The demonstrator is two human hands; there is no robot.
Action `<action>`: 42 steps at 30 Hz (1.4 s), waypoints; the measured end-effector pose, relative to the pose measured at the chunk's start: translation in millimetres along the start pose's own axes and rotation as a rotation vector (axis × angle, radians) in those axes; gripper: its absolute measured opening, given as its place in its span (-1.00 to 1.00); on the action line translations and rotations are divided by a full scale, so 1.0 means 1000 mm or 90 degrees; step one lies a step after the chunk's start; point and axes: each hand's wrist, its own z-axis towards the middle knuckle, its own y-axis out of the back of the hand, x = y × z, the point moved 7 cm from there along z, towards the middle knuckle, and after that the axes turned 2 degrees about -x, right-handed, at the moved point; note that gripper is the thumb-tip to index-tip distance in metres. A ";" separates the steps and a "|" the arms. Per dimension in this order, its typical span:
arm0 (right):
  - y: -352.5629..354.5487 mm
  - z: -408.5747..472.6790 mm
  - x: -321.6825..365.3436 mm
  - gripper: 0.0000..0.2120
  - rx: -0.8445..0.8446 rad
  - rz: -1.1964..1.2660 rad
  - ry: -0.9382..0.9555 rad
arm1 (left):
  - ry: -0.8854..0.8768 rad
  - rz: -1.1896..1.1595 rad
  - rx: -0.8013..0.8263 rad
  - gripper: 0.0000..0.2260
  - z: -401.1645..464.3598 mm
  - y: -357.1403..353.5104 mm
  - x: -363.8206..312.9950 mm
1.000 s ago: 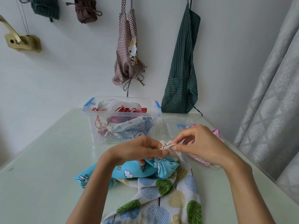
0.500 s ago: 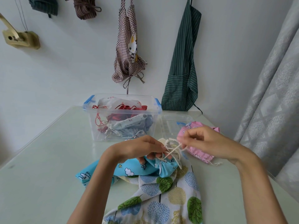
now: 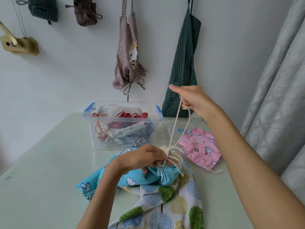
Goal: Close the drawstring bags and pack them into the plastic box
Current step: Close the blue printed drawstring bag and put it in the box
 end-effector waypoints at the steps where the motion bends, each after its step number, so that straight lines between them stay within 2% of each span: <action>1: -0.006 0.007 -0.004 -0.67 0.011 -0.039 -0.027 | -0.001 -0.004 -0.005 -0.61 0.000 0.001 0.000; 4: -0.005 0.019 -0.012 -0.65 -0.051 -0.134 -0.024 | -0.002 -0.037 -0.049 -0.71 0.000 0.010 0.004; 6: 0.001 0.022 -0.012 -0.67 -0.101 -0.066 0.012 | 0.001 -0.040 -0.063 -0.69 -0.002 0.014 0.006; 8: 0.004 0.024 -0.009 -0.68 -0.107 0.043 0.010 | 0.009 -0.031 -0.037 -0.66 -0.002 0.011 0.005; 12: -0.024 0.029 -0.004 -0.87 0.053 0.259 -0.114 | 0.019 -0.004 0.018 -0.69 -0.004 0.002 0.001; 14: -0.042 0.027 0.008 -0.91 0.150 0.294 -0.097 | 0.000 0.012 0.011 -0.70 -0.005 0.003 0.000; 15: -0.052 0.024 0.012 -0.92 0.198 0.257 -0.076 | -0.008 0.001 0.001 -0.66 -0.005 0.005 0.001; 17: -0.069 0.017 0.005 -0.75 0.264 0.080 -0.052 | -0.003 -0.057 -0.047 -0.64 -0.004 0.012 0.004; 19: -0.073 0.007 -0.009 -0.58 0.238 -0.115 -0.044 | 0.011 -0.118 -0.135 -0.67 -0.005 0.023 0.005; 20: -0.070 0.002 -0.015 -0.56 0.203 -0.195 -0.026 | 0.019 -0.150 -0.179 -0.68 -0.006 0.029 0.006; 21: -0.067 -0.005 -0.020 -0.58 0.184 -0.241 -0.005 | 0.022 -0.182 -0.212 -0.69 -0.007 0.033 0.006; 23: -0.066 -0.027 -0.035 -0.60 0.230 -0.265 0.006 | 0.025 -0.222 -0.238 -0.71 -0.009 0.039 0.007; 26: -0.066 -0.059 -0.058 -0.43 0.285 -0.303 0.000 | 0.031 -0.231 -0.237 -0.74 -0.012 0.042 0.007; 28: -0.060 -0.068 -0.069 -0.36 0.258 -0.317 0.007 | 0.037 -0.233 -0.242 -0.75 -0.014 0.044 0.009; 32: -0.044 -0.077 -0.074 -0.74 0.202 -0.210 0.065 | 0.032 -0.228 -0.213 -0.74 -0.014 0.042 0.009; 33: -0.041 -0.078 -0.072 -0.78 0.188 -0.172 0.075 | 0.033 -0.231 -0.207 -0.74 -0.014 0.041 0.008; 39: -0.032 -0.080 -0.054 -0.75 0.102 -0.040 0.160 | 0.018 -0.374 -0.196 -0.82 -0.005 0.034 0.005; 42: -0.031 -0.087 -0.042 -0.78 0.104 0.016 0.187 | 0.007 -0.470 -0.215 -0.84 -0.004 0.037 0.004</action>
